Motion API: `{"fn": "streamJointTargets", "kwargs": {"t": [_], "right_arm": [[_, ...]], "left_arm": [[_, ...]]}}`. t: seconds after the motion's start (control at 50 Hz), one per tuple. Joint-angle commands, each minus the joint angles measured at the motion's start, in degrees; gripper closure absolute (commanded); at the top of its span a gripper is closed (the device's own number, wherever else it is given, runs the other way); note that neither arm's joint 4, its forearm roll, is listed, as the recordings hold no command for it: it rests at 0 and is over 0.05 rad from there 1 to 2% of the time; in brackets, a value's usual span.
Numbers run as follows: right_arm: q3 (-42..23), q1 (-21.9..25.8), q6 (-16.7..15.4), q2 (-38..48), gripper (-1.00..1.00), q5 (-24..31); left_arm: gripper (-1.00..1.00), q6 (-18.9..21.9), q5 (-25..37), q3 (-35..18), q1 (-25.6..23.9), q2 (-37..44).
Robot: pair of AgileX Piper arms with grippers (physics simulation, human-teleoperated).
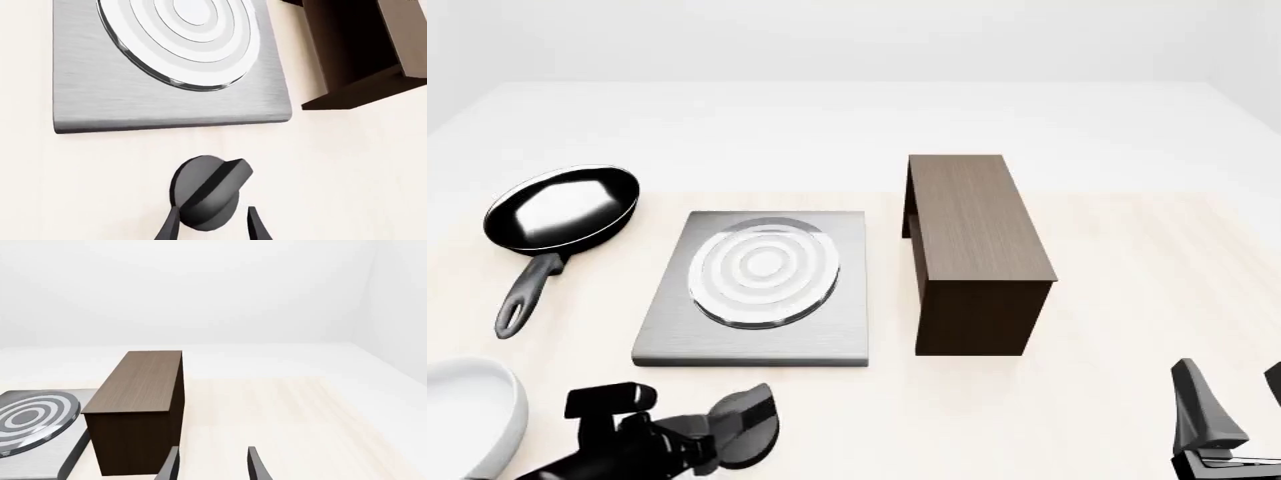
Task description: Turn on the stove.
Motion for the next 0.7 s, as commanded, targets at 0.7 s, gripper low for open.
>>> {"fn": "streamJointTargets", "kwargs": {"t": [0.7], "right_arm": [[0.0,-0.01,-0.01,0.0,-1.0,0.0]], "left_arm": [[-1.0,18.73,29.41,-10.68,16.04,-25.3]]}}
